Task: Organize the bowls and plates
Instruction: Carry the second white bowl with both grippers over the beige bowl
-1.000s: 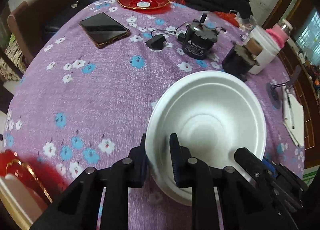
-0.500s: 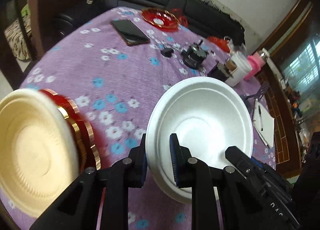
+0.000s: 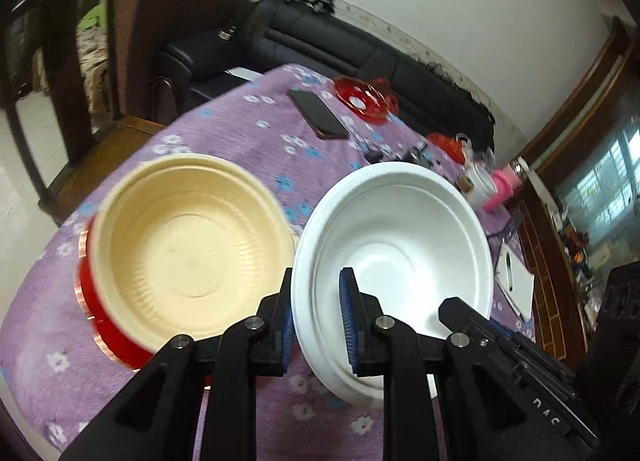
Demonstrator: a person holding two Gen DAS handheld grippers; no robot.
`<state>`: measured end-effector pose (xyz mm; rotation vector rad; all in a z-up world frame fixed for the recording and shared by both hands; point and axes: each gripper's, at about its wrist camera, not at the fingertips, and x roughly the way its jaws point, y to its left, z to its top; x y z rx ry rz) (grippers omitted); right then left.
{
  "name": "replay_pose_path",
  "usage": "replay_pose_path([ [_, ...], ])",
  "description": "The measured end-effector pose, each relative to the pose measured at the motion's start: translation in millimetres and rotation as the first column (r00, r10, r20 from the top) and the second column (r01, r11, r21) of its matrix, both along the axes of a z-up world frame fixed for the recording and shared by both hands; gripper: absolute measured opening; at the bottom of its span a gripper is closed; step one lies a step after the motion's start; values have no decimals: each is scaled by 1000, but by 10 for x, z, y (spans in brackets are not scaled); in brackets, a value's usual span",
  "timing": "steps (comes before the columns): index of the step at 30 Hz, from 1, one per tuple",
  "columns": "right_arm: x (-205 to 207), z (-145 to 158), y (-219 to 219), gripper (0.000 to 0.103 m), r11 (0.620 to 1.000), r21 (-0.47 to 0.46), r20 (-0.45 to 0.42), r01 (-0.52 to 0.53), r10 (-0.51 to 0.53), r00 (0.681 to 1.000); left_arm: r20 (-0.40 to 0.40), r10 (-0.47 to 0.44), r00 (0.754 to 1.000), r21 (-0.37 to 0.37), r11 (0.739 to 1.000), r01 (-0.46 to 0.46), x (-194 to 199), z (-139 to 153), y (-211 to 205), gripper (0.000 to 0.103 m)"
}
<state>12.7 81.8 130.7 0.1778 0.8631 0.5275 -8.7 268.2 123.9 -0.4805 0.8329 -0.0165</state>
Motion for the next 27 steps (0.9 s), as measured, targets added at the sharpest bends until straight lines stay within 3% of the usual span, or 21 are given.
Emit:
replay_pose_path([
  [11, -104, -46, 695, 17, 995, -17, 5, -102, 102, 995, 47, 157, 986, 18, 987, -158, -366, 30, 573, 20],
  [27, -64, -180, 956, 17, 992, -28, -2, -121, 121, 993, 123, 212, 969, 200, 952, -234, -482, 26, 604, 20],
])
